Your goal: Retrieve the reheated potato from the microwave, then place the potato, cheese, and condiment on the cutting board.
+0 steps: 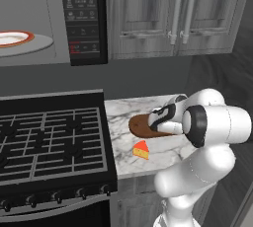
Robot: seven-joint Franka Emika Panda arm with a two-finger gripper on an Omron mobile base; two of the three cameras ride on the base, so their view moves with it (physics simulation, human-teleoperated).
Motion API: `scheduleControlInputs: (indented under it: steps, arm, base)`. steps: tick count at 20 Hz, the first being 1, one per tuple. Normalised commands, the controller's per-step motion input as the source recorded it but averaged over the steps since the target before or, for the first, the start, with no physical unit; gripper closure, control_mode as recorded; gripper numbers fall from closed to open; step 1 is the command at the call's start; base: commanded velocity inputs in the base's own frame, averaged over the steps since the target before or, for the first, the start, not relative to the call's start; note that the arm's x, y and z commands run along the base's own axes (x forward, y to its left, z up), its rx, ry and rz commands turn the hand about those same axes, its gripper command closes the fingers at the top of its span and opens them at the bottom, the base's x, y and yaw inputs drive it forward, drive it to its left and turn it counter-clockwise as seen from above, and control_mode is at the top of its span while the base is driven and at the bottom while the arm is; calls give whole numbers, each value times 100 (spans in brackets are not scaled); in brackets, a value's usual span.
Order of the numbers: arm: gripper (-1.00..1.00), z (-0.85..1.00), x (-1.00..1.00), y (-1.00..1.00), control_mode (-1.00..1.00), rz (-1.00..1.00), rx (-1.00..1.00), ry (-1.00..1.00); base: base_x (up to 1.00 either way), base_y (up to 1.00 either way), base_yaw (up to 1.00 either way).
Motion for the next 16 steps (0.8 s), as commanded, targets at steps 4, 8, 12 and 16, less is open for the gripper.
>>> scheduleControlInputs:
  steps: [4,8,12,16]
  arm:
    - [100,-21,0,-16,-100,0,1,0]
    - [100,-20,0,-16,-100,0,6,0]
    - [100,-23,-4,-9,-100,0,11,0]
    - [100,-25,-3,-7,-100,0,10,0]
  base:
    - [0,0,0]
    - [0,0,0]
    - [0,0,0]
    - [0,0,0]
